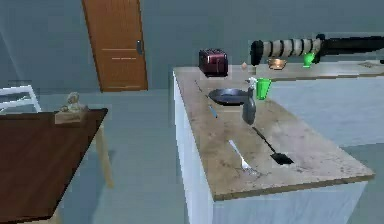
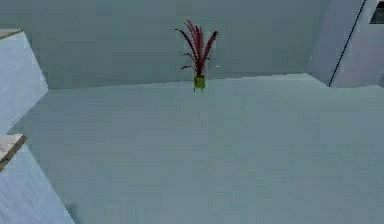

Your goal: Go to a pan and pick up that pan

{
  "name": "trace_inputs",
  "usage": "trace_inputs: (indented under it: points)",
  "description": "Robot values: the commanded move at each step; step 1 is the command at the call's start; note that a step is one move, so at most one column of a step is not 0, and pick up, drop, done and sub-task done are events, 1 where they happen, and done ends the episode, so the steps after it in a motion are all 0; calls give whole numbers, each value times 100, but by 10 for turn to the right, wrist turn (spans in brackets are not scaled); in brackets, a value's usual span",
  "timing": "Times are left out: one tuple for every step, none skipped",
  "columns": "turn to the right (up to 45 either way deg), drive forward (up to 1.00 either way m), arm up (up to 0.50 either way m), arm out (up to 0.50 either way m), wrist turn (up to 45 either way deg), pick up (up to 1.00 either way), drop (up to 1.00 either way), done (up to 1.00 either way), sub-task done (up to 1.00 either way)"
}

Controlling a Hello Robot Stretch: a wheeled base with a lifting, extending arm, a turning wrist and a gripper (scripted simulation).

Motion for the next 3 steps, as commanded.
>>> trace_inputs:
  points:
    - [-450, 0, 0, 0, 0, 0, 0, 0, 0]
    - [-300, 0, 0, 0, 0, 0, 0, 0, 0]
    - [450, 0, 0, 0, 0, 0, 0, 0, 0]
